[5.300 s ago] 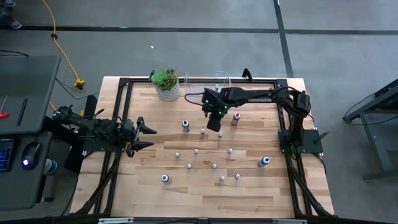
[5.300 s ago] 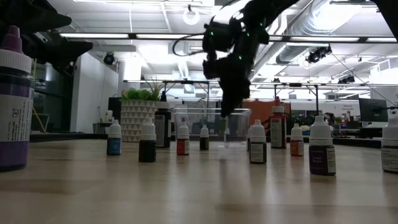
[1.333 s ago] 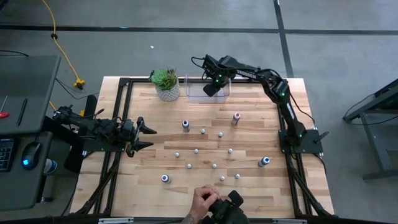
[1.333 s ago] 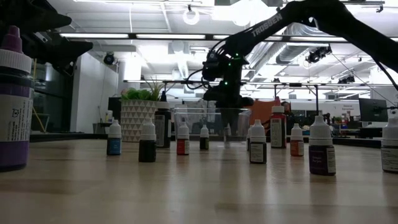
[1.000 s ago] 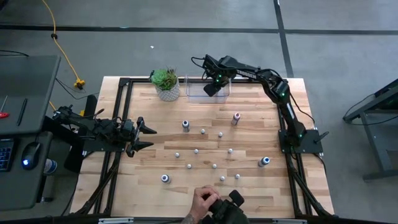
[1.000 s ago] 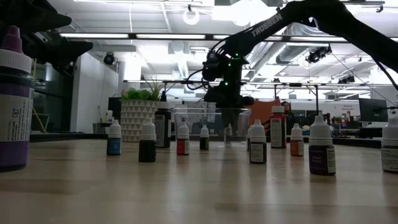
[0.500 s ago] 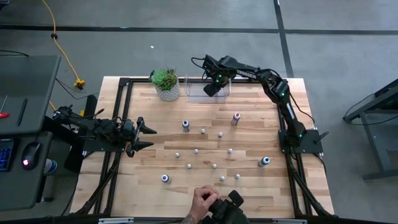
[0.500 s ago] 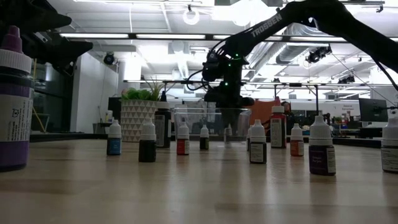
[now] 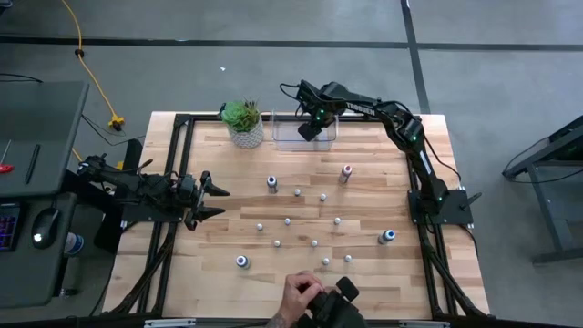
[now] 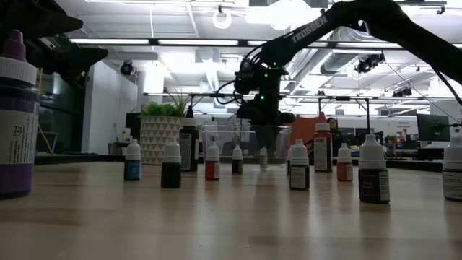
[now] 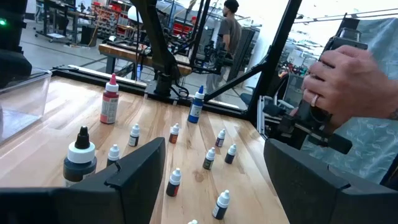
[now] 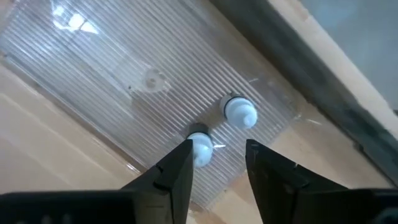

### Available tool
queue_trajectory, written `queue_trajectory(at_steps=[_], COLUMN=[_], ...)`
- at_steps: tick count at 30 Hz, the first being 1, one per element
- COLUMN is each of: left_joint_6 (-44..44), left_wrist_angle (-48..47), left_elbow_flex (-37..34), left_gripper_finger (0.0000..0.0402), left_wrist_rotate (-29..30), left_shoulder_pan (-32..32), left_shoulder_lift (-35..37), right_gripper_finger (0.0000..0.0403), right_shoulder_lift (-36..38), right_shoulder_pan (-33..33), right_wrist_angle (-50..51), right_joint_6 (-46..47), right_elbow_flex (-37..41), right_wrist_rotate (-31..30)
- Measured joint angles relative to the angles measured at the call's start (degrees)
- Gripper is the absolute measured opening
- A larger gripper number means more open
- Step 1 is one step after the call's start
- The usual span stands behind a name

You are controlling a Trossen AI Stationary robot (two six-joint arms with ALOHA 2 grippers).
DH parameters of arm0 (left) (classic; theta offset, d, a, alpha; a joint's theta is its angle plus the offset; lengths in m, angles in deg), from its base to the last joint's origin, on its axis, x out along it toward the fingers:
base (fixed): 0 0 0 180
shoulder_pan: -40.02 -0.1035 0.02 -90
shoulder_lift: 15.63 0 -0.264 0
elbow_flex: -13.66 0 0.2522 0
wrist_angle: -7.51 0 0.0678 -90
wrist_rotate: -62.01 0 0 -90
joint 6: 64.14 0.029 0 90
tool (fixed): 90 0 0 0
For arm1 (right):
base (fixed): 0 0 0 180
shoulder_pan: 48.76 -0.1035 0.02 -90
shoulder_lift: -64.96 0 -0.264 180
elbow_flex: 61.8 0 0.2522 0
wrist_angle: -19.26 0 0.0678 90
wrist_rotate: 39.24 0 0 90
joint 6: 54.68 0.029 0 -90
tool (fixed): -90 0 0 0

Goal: Pick & Place food coloring
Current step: Put the small orange food coloring bottle into the bin

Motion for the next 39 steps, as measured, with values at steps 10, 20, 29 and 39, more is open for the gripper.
queue_trajectory(at_steps=[10,20,29,39], left_joint_6=[0.00,0.00,0.00,0.00], left_wrist_angle=[0.00,0.00,0.00,0.02], left_elbow_flex=[0.00,0.00,0.00,0.00], left_gripper_finger=[0.0271,0.0271,0.0271,0.0271], left_wrist_rotate=[0.00,0.00,0.00,0.02], left_shoulder_pan=[0.02,0.02,0.01,0.02], left_shoulder_lift=[0.00,0.00,0.00,-0.02], right_gripper_finger=[0.0140,0.0140,0.0140,0.0140], right_shoulder_lift=[5.99,15.53,22.58,27.51], right_shoulder_pan=[-0.02,-4.19,-12.46,-20.15], right_wrist_angle=[-0.10,4.46,16.81,27.50], right_joint_6=[-0.60,-7.31,-13.63,-16.75], right_elbow_flex=[-0.02,-0.02,-0.03,1.91], right_wrist_rotate=[3.17,5.11,7.89,7.57])
